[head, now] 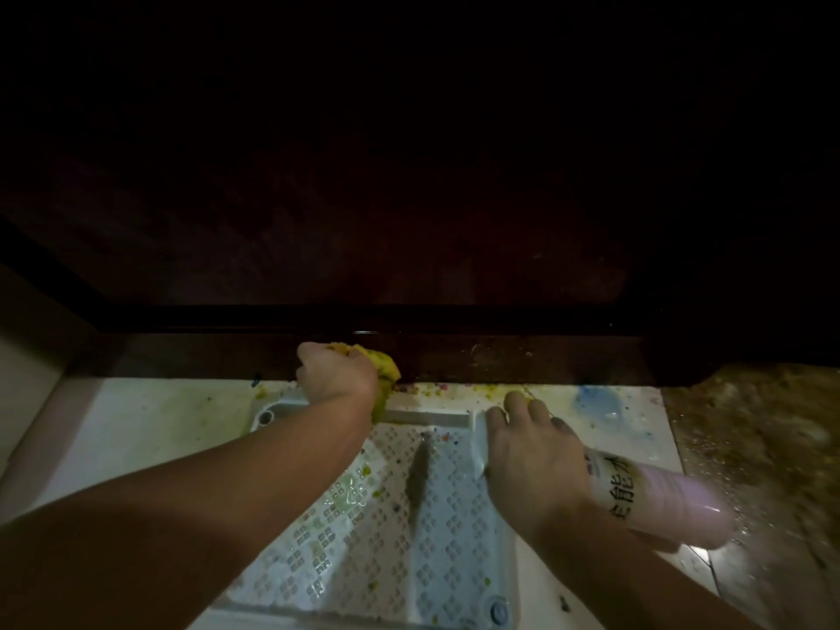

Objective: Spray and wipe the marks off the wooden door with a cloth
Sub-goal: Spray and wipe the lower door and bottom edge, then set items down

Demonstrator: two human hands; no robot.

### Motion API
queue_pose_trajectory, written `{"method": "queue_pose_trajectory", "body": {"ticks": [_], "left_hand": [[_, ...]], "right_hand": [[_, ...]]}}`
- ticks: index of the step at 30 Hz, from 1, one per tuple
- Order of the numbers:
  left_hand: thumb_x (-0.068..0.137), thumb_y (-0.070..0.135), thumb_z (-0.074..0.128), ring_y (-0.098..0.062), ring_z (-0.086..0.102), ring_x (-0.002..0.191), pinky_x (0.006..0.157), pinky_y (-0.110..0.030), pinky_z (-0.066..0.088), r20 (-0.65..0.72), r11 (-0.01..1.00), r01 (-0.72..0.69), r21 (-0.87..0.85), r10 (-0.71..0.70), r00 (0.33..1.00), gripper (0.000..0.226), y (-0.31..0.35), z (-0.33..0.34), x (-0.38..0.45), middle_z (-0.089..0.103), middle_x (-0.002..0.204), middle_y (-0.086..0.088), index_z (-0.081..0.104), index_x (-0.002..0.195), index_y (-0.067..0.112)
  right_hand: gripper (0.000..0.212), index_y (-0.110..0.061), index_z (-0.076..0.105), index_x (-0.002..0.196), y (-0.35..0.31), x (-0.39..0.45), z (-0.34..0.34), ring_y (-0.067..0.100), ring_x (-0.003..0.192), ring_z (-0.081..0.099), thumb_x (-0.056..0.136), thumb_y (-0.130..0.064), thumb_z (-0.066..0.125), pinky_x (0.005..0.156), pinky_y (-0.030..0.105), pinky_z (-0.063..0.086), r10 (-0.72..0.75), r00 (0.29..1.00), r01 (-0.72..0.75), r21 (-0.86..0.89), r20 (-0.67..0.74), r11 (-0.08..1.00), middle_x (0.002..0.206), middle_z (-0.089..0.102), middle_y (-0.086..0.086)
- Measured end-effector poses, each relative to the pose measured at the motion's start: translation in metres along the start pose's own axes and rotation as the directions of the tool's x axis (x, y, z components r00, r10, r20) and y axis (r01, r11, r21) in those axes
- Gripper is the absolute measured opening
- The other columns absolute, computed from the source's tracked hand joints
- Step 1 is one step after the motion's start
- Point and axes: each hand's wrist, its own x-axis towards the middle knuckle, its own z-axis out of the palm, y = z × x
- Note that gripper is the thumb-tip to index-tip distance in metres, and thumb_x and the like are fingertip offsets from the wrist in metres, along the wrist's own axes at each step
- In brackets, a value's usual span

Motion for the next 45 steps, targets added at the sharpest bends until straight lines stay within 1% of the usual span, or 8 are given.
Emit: {"method": "queue_pose_trajectory", "body": {"ticks": [7,17,22,25,29,36,43,45], "left_hand": [[0.087,0.010,0.060,-0.029,0.060,0.082,0.078,-0.036,0.052,0.151,0.950,0.274,-0.153,-0.252,0.956,0.022,0.011,0.046,-0.027,0.061,0.088,-0.010,0.053,0.107,0.001],[0.089,0.011,0.058,-0.027,0.061,0.078,0.077,-0.037,0.054,0.306,0.917,0.324,-0.233,-0.247,0.920,0.014,0.022,0.092,-0.084,0.061,0.084,-0.009,0.056,0.102,0.006],[0.090,0.005,0.052,-0.022,0.058,0.078,0.075,-0.034,0.053,0.319,0.995,0.071,-0.063,-0.047,0.947,0.012,0.013,0.073,-0.074,0.064,0.096,-0.010,0.057,0.099,0.012],[0.088,0.006,0.055,-0.015,0.055,0.072,0.058,-0.026,0.046,0.299,0.997,-0.079,-0.006,0.078,0.951,0.015,0.007,0.051,-0.067,0.057,0.090,-0.005,0.051,0.098,0.016],[0.080,0.011,0.069,-0.021,0.054,0.084,0.069,-0.030,0.045,0.296,0.965,-0.260,0.042,0.236,0.926,0.024,-0.003,0.023,-0.066,0.050,0.105,-0.007,0.048,0.089,0.019],[0.076,-0.003,0.071,-0.003,0.044,0.077,0.067,-0.004,0.034,0.296,0.678,-0.732,0.066,0.687,0.663,0.036,-0.003,0.011,-0.070,0.040,0.086,0.011,0.044,0.076,0.021],[0.077,0.007,0.079,0.005,0.054,0.073,0.073,0.000,0.041,0.278,0.530,-0.847,-0.050,0.822,0.498,0.016,-0.002,0.044,-0.068,0.058,0.085,0.014,0.069,0.087,0.013],[0.078,0.006,0.078,-0.002,0.061,0.083,0.081,-0.013,0.051,0.326,0.481,-0.875,-0.062,0.838,0.438,0.020,-0.007,0.051,-0.066,0.067,0.093,0.007,0.073,0.096,0.011]], "right_hand": [[0.042,-0.020,0.048,0.117,0.011,0.016,-0.013,0.023,0.101,0.048,0.080,-0.037,0.061,0.084,0.037,0.044,0.046,0.993,-0.042,0.041,-0.106,0.998,0.108,0.048,0.003],[0.041,-0.020,0.045,0.125,0.034,0.015,-0.005,0.028,0.113,0.047,0.087,-0.035,0.050,0.096,0.043,0.035,0.088,0.994,-0.088,0.000,-0.066,0.996,0.118,0.051,0.007],[0.044,-0.019,0.044,0.127,0.040,0.011,-0.007,0.028,0.112,0.048,0.087,-0.034,0.052,0.095,0.042,0.036,0.083,0.994,-0.084,-0.017,-0.076,0.996,0.120,0.051,0.007],[0.044,-0.019,0.044,0.128,0.039,0.009,-0.008,0.028,0.113,0.049,0.087,-0.029,0.051,0.098,0.042,0.036,0.087,0.993,-0.088,-0.014,-0.082,0.996,0.121,0.052,0.007],[0.044,-0.019,0.045,0.128,0.036,0.003,-0.006,0.028,0.113,0.050,0.086,-0.031,0.052,0.099,0.043,0.036,0.069,0.994,-0.070,-0.012,-0.083,0.997,0.121,0.053,0.007],[0.046,-0.018,0.046,0.128,0.031,0.003,-0.003,0.028,0.111,0.052,0.086,-0.036,0.055,0.098,0.044,0.036,0.054,0.994,-0.056,-0.015,-0.091,0.998,0.119,0.055,0.007],[0.042,-0.019,0.052,0.121,0.035,0.010,-0.005,0.027,0.107,0.055,0.083,-0.038,0.056,0.094,0.043,0.037,0.077,0.989,-0.079,-0.014,-0.126,0.997,0.113,0.059,0.005],[0.040,-0.020,0.051,0.122,0.038,0.013,-0.004,0.027,0.108,0.054,0.085,-0.036,0.052,0.095,0.043,0.035,0.083,0.988,-0.086,-0.014,-0.130,0.996,0.114,0.058,0.005]]}}
